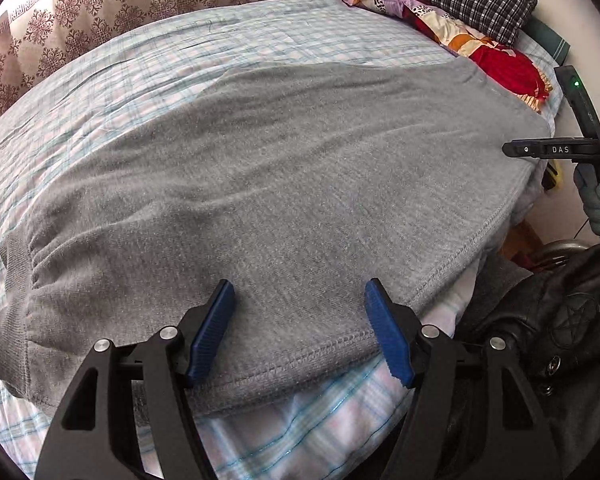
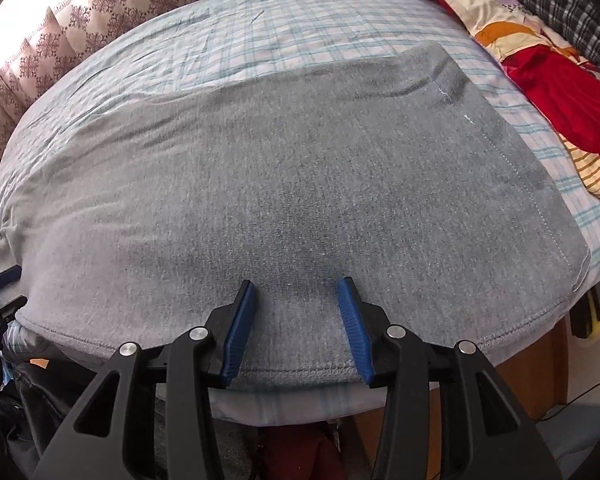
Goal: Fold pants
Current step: 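Open the right gripper to release the cuff and withdraw both grippers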
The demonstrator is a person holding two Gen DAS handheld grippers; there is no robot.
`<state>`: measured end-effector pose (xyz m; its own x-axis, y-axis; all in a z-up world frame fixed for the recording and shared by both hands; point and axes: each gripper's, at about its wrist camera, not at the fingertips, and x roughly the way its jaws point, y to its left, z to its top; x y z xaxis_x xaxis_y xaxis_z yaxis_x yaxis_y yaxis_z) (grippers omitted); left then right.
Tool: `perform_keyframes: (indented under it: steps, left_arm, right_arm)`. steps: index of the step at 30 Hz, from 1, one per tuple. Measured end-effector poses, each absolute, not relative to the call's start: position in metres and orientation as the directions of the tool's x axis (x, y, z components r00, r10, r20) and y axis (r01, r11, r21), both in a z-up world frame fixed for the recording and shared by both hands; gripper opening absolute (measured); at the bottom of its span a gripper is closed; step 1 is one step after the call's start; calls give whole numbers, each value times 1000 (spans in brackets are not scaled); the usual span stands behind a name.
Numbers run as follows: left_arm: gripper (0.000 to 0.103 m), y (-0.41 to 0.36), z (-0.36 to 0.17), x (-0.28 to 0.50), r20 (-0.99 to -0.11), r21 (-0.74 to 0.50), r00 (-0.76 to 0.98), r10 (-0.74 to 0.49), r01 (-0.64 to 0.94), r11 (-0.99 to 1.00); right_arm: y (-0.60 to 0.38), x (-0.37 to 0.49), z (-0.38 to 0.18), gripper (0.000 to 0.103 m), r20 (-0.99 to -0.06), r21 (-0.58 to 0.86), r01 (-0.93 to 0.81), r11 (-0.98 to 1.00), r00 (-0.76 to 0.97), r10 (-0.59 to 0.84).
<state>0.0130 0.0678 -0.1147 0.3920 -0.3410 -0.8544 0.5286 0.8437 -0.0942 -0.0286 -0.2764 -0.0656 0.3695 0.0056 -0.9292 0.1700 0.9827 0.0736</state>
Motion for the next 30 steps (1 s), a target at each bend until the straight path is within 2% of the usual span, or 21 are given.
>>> perform_keyframes:
  steps: [6, 8, 10, 14, 18, 23, 27, 30]
  left_arm:
    - [70, 58, -96, 20, -846, -89, 407, -344, 529, 844]
    - [72, 48, -83, 21, -831, -82, 421, -365, 555, 828]
    - [79, 36, -72, 23, -811, -67, 441, -384, 582, 811]
    - [80, 3, -51, 34, -774, -66, 463, -432, 620, 782]
    - [80, -31, -46, 50, -772, -80, 445, -454, 641, 764]
    - [80, -73, -44, 67, -781, -93, 416, -466, 661, 745]
    - [80, -101, -46, 80, -786, -116, 397, -473, 656, 745]
    - [80, -119, -50, 85, -796, -121, 382, -470, 660, 742]
  right_arm:
    - [-284, -35, -49, 55, -910, 113, 188, 976, 414, 26]
    - [-291, -38, -41, 55, -899, 106, 199, 974, 439, 8]
    - [-305, -46, -30, 55, -885, 116, 233, 965, 465, -6]
    - [-354, -64, -17, 55, -865, 188, 361, 913, 501, -20]
    - [-403, -92, -13, 55, -849, 261, 482, 836, 527, -39]
    - [-434, -107, -22, 55, -828, 324, 533, 782, 559, -38]
    - [-445, -103, -31, 55, -817, 322, 529, 785, 574, -52]
    - [-456, -97, -39, 55, -813, 363, 524, 770, 582, -12]
